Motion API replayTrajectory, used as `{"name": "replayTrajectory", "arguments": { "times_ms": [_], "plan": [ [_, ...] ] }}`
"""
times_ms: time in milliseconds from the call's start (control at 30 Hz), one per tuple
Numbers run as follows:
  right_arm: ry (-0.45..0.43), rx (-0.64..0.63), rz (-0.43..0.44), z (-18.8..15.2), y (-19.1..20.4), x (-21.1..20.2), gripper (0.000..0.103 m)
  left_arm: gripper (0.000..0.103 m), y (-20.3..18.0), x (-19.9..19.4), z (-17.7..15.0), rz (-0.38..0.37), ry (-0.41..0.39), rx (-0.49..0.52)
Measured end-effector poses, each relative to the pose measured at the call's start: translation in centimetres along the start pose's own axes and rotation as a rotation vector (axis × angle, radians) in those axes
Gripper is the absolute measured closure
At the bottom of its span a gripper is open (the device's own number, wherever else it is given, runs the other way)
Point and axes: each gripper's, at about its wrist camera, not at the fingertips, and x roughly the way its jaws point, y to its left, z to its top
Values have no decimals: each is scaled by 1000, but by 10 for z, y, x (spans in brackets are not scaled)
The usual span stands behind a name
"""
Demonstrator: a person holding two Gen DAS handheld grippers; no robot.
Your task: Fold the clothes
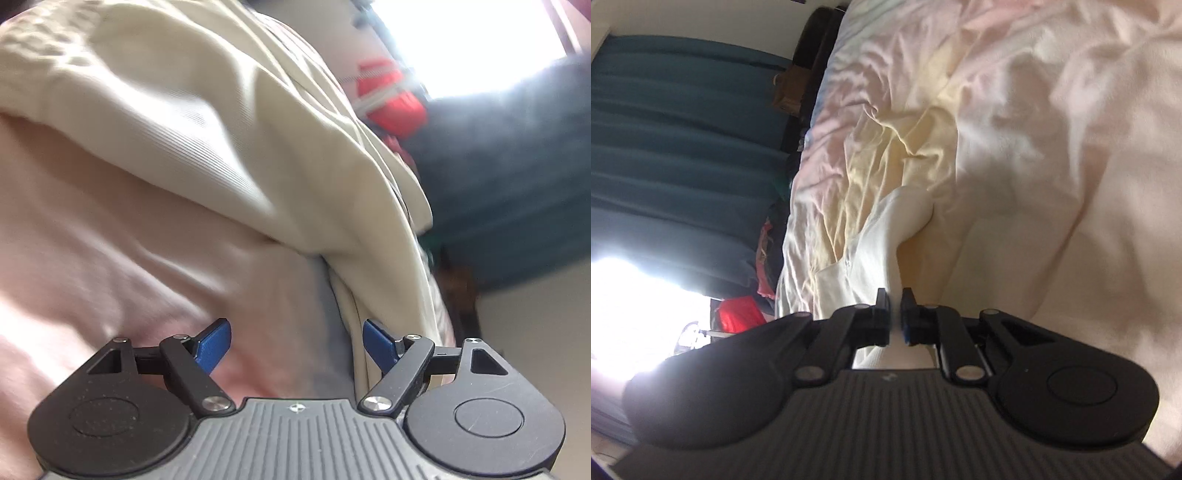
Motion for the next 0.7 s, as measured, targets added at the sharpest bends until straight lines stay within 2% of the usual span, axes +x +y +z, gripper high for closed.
{"name": "replayTrajectory", "arguments": {
  "times_ms": [33, 200, 233, 300, 367, 400, 467, 567, 700],
  "plan": [
    [15, 4, 3, 1, -1, 3, 90, 28, 9, -3, 6, -7, -36, -63],
    [37, 19, -8, 3, 0, 15, 89, 30, 51, -18, 34, -46, -212, -369],
    [39, 21, -14, 2, 0, 17, 89, 35, 60, -21, 40, -54, -248, -430],
    [38, 10, -28, 2, 0, 20, 89, 37, 74, -18, 51, -81, -276, -563],
    [26, -13, -35, 2, 0, 22, 89, 59, 82, -21, 69, -81, -263, -628],
    [17, -25, -36, 3, 0, 23, 89, 64, 85, -22, 77, -80, -255, -659],
    [1, -49, -31, 5, 1, 25, 91, 84, 75, -44, 88, -61, -266, -606],
    [-55, -110, -40, 6, 5, 25, 94, 93, 60, -78, 103, -31, -284, -518],
    [-83, -188, -96, 4, 14, 28, 96, 94, 39, -123, 123, 9, -306, -401]
  ]
}}
